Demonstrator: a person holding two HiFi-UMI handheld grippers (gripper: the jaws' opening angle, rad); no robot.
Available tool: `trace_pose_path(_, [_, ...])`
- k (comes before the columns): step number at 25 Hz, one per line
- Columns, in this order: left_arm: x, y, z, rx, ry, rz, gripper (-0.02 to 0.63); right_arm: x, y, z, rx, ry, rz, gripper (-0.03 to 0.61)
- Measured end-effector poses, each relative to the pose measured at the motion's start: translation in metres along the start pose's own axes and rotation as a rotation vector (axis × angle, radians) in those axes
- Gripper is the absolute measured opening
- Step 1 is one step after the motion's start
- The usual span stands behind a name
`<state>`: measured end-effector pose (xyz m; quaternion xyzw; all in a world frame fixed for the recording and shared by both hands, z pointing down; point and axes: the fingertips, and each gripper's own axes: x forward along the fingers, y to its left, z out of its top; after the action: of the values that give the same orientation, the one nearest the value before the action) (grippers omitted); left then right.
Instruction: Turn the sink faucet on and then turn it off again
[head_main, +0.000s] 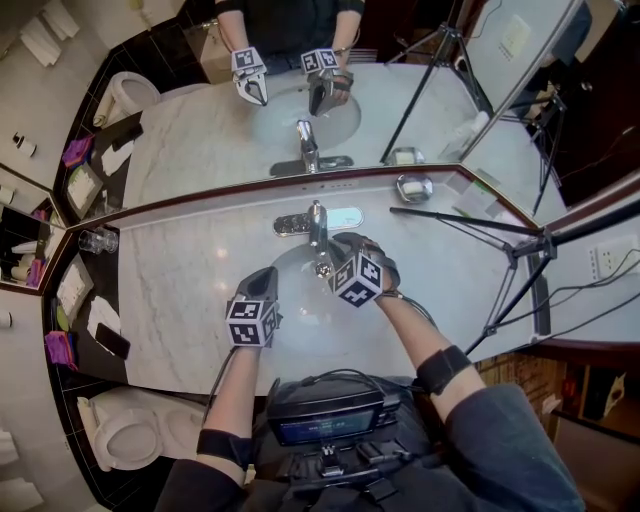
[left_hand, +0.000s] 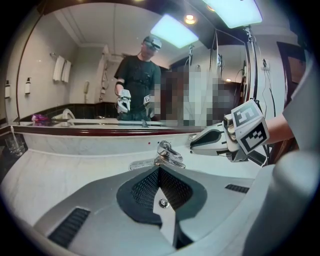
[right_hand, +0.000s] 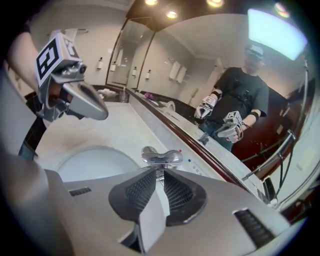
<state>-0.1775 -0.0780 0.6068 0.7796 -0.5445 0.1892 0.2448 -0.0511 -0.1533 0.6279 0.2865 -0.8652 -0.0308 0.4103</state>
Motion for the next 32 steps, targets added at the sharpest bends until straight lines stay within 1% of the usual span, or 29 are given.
trace_pose_path(2, [0.001, -0.002, 0.002, 0.003, -0.004, -0.003, 0.0, -0.008, -0.01, -0.003, 0.082, -0.019, -0.019, 0.046])
trace_pose_path(5, [0.001, -0.005, 0.005, 0.006, -0.007, -0.006, 0.0, -0.02, -0.021, -0.01, 0.166, -0.039, -0.035, 0.02])
trace_pose_path(7, [0.001, -0.007, 0.006, 0.007, -0.011, -0.007, 0.0, -0.031, -0.03, -0.014, 0.245, -0.057, -0.042, 0.018])
trace_pose_path(12, [-0.001, -0.007, 0.012, 0.003, -0.024, -0.009, 0.0, -0.057, -0.051, -0.041, 0.535, -0.118, -0.06, 0.018])
trace_pose_path(14, [-0.002, -0.006, 0.014, -0.005, -0.025, -0.009, 0.0, -0.064, -0.055, -0.056, 0.617, -0.143, -0.066, 0.018])
trace_pose_path(16, [-0.003, -0.006, 0.015, -0.009, -0.028, -0.008, 0.0, -0.071, -0.057, -0.066, 0.677, -0.164, -0.073, 0.018])
trace_pose_path(18, [-0.004, -0.006, 0.016, -0.011, -0.033, -0.006, 0.0, -0.079, -0.058, -0.071, 0.716, -0.179, -0.083, 0.018])
trace_pose_path(25, [-0.01, -0.006, 0.017, -0.03, -0.049, -0.002, 0.0, -0.091, -0.051, -0.085, 0.779, -0.187, -0.081, 0.018])
trace_pose_path(29, [-0.013, -0.007, 0.016, 0.012, -0.051, 0.0, 0.0, -0.093, -0.049, -0.087, 0.803, -0.192, -0.071, 0.018])
trace_pose_path(32, [-0.014, -0.009, 0.016, 0.012, -0.061, -0.004, 0.0, -0.094, -0.046, -0.09, 0.805, -0.189, -0.065, 0.018])
